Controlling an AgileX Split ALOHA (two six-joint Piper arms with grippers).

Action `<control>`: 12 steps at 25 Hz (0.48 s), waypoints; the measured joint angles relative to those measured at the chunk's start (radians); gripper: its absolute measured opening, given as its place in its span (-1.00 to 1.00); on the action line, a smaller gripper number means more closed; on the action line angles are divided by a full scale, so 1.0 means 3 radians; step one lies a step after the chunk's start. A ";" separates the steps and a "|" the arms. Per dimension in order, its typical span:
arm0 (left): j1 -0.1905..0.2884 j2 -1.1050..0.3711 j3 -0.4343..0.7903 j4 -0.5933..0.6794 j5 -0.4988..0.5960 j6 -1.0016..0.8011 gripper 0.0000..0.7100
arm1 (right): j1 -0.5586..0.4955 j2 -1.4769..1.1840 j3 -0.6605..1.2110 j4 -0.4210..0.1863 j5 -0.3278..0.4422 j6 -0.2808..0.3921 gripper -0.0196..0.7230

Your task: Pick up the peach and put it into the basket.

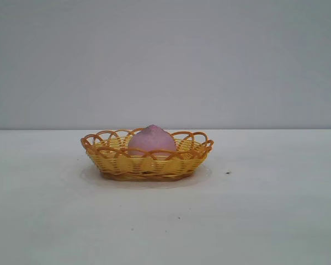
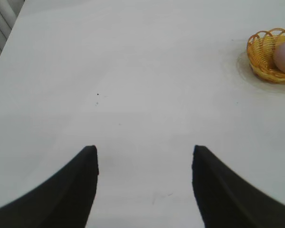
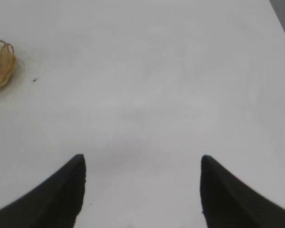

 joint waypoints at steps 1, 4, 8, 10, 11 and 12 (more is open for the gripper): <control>0.0000 0.0000 0.0000 0.0000 0.0000 0.0000 0.07 | 0.0000 -0.0071 0.0000 0.0002 0.0008 -0.0007 0.37; 0.0000 0.0000 0.0000 -0.0001 0.0005 0.0000 0.07 | 0.0000 -0.0127 0.0007 0.0008 0.0022 -0.0031 0.37; 0.0000 0.0000 0.0000 -0.0001 0.0005 0.0000 0.07 | 0.0000 -0.0127 0.0013 0.0048 0.0022 -0.0091 0.37; 0.0000 0.0000 0.0000 -0.0001 0.0005 0.0000 0.07 | 0.0000 -0.0127 0.0013 0.0048 0.0022 -0.0091 0.22; 0.0000 0.0000 0.0000 -0.0001 0.0005 0.0000 0.07 | 0.0000 -0.0127 0.0013 0.0048 0.0022 -0.0091 0.23; 0.0000 0.0000 0.0000 -0.0001 0.0005 0.0000 0.07 | 0.0000 -0.0127 0.0013 0.0048 0.0022 -0.0091 0.23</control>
